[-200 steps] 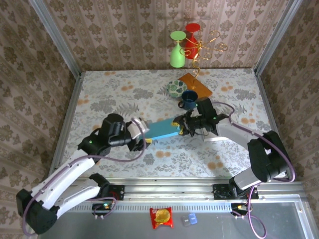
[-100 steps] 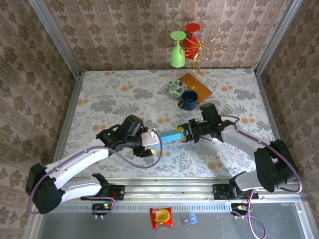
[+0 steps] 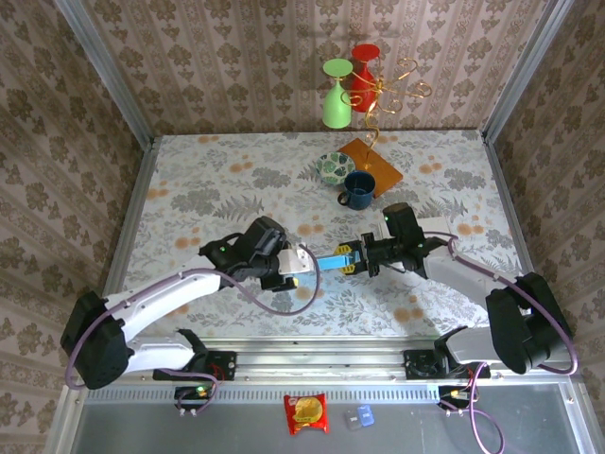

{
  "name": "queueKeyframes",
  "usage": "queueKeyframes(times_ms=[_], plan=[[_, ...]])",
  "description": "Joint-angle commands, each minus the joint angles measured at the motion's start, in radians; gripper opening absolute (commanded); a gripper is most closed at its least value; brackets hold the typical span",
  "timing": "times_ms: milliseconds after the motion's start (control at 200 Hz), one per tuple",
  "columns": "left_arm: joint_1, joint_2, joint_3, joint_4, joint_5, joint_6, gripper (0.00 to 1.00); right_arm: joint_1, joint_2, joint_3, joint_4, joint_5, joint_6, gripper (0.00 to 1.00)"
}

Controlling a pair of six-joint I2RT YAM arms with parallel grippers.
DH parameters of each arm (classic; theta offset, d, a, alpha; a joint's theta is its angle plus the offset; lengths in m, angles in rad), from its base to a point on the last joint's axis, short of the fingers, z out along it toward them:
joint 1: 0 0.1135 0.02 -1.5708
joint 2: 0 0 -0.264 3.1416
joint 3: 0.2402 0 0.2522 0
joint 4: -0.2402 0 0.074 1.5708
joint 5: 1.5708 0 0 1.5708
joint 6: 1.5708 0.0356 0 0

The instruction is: Fold the paper box

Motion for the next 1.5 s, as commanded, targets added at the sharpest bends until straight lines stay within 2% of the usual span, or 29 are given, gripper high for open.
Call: queueKeyframes(times_ms=[0,275,550,600,670,730,790,905,1130,1330,1425,1495], plan=[[-0.007,0.024,0.048,-0.014,0.027,0.019,0.55,-0.003,0.020,-0.040,0.004,-0.009,0.061,0.30],[-0.006,0.053,0.075,-0.070,0.082,0.034,0.45,-0.029,0.044,-0.051,0.058,-0.009,0.079,0.35],[-0.006,0.083,0.126,-0.170,0.123,0.052,0.43,-0.071,0.044,-0.036,0.068,-0.001,0.053,0.50],[-0.005,0.097,0.134,-0.190,0.135,0.053,0.42,-0.074,0.044,-0.034,0.069,0.001,0.052,0.49],[-0.006,0.118,0.149,-0.208,0.139,0.044,0.41,-0.073,0.044,-0.031,0.073,0.005,0.054,0.41],[-0.007,0.127,0.157,-0.209,0.140,0.036,0.41,-0.075,0.044,-0.031,0.073,0.010,0.054,0.39],[-0.006,0.127,0.157,-0.195,0.142,0.031,0.44,-0.075,0.072,-0.033,0.066,0.014,0.045,0.36],[-0.010,0.120,0.150,-0.154,0.117,0.018,0.58,-0.076,0.084,-0.042,0.079,0.029,0.055,0.32],[-0.026,0.133,0.145,-0.128,0.066,0.039,0.66,-0.077,0.076,-0.006,0.030,0.029,0.059,0.32],[-0.012,0.208,0.167,-0.096,-0.009,0.047,0.66,-0.077,0.058,-0.004,-0.016,0.028,0.071,0.32],[0.001,0.243,0.189,-0.084,0.014,0.048,0.63,-0.078,0.058,0.004,-0.022,0.030,0.081,0.32],[0.011,0.266,0.204,-0.081,0.040,0.049,0.58,-0.081,0.059,0.010,-0.018,0.034,0.086,0.33]])
